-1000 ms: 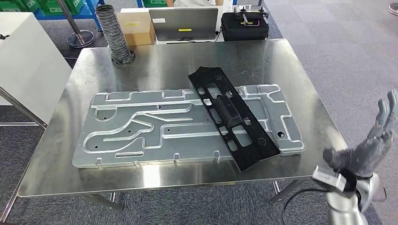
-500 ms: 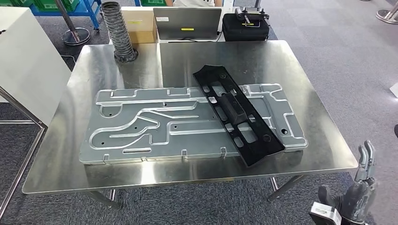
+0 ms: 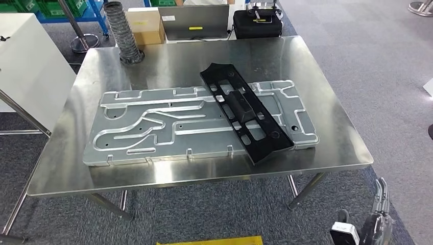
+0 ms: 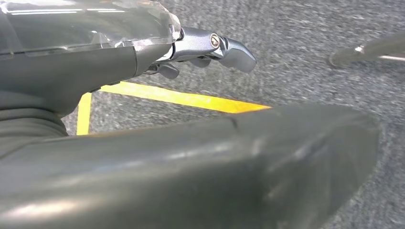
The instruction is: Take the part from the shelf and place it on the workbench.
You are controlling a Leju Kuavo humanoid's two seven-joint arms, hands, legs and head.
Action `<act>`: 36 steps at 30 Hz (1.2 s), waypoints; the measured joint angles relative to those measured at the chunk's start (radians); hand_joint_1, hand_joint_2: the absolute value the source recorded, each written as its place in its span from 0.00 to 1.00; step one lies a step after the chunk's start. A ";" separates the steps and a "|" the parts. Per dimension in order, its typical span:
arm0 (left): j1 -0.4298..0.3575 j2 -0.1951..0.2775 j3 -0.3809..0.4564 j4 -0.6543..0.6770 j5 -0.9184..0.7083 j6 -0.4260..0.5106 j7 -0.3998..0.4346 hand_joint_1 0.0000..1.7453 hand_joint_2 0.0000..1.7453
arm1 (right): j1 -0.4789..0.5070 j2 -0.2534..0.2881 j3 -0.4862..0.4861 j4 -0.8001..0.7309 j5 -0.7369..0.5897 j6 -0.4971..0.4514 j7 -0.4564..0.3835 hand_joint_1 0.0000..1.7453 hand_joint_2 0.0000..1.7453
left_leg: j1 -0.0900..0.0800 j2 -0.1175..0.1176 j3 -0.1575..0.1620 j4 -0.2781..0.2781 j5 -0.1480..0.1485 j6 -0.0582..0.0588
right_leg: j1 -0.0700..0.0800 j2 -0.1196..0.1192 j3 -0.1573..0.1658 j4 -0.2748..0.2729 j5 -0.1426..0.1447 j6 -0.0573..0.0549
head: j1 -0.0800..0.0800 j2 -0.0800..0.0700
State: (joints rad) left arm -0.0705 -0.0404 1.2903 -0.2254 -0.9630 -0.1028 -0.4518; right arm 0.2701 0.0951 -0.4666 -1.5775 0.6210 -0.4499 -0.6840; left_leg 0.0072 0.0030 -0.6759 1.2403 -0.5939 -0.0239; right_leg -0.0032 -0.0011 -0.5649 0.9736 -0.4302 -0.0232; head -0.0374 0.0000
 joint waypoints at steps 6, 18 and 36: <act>0.000 -0.001 0.000 0.000 -0.004 0.001 -0.005 0.00 0.00 | -0.043 0.019 -0.109 0.266 0.083 -0.029 0.000 0.00 0.00 | -0.001 -0.003 0.221 -0.237 0.044 0.011 | 0.003 -0.001 -0.073 0.028 0.047 0.019 | 0.000 0.000; 0.006 -0.013 0.000 0.000 -0.026 0.013 -0.009 0.00 0.00 | -0.221 -0.038 -0.236 1.174 0.354 -0.075 0.344 0.00 0.00 | -0.003 0.009 0.103 -0.256 0.166 0.055 | -0.010 0.002 -0.085 0.293 -0.129 0.069 | 0.000 0.000; -0.007 -0.035 -0.051 0.003 -0.116 -0.001 0.005 0.00 0.00 | -0.279 -0.012 -0.211 1.363 0.383 0.215 0.537 0.00 0.00 | 0.003 0.004 0.186 -0.136 0.077 0.005 | 0.004 -0.006 -0.055 0.026 0.025 0.015 | 0.000 0.000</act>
State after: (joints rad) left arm -0.0777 -0.0759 1.2396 -0.2224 -1.0788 -0.1039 -0.4471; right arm -0.0084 0.0829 -0.6775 -0.2150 1.0035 -0.2347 -0.1472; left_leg 0.0100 0.0072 -0.4904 1.1041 -0.5174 -0.0190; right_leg 0.0008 -0.0069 -0.6201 0.9999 -0.4049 -0.0078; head -0.0379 0.0000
